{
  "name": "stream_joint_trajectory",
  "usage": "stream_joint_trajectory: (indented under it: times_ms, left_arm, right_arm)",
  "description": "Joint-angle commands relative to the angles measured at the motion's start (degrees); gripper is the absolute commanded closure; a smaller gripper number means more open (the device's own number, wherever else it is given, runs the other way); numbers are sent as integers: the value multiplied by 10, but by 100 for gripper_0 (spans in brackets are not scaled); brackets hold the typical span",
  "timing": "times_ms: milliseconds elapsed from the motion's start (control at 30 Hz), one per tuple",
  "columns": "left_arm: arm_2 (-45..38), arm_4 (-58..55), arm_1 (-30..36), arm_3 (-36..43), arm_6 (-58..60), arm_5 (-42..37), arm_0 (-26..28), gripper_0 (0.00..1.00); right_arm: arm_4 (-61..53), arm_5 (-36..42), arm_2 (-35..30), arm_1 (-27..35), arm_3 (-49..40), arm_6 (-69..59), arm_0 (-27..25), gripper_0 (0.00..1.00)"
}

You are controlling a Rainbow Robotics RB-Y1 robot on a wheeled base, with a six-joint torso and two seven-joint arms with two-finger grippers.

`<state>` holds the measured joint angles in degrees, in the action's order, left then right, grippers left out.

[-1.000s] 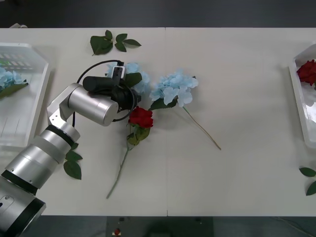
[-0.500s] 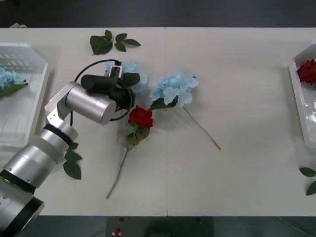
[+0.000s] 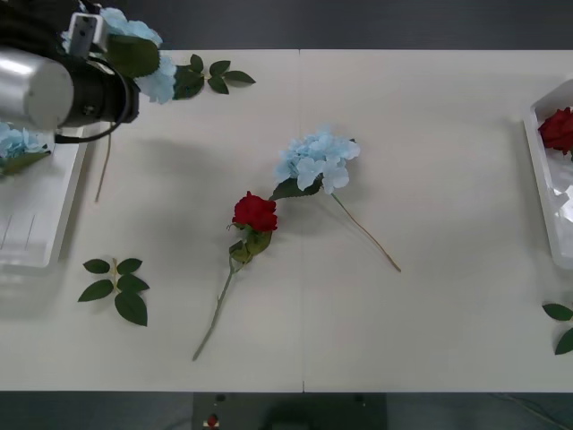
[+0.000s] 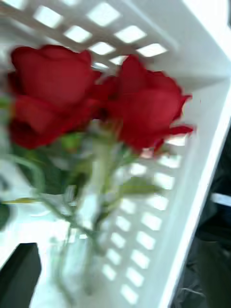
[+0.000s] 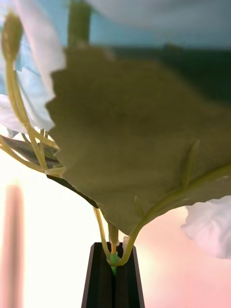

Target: Put the red flowers into the right box and the blue flowers into the left box

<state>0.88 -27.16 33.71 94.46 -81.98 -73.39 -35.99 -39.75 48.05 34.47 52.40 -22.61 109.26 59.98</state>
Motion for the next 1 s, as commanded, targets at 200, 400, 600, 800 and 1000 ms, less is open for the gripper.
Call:
stream_joint_trajectory:
  times_ms: [200, 400, 600, 800, 1000]
  left_arm:
    - [-160, -33, 129, 10, -122, 2, 38, 100]
    - [-225, -34, 169, -5, -158, 46, 125, 100]
    - [-252, -38, 171, -75, -170, 145, 193, 100]
    - [-229, -47, 169, -147, -179, 243, 221, 100]
    - [-195, -61, 153, -205, -179, 315, 227, 100]
  right_arm:
    - [-243, 159, -22, 82, -178, 137, 15, 3]
    - [-331, 247, -23, 103, -308, 134, 15, 4]
    - [-388, 301, -16, 99, -435, 112, 15, 3]
    - [-464, 306, 25, 97, -541, 7, 15, 3]
    - [-437, 263, 88, 89, -648, -154, 15, 3]
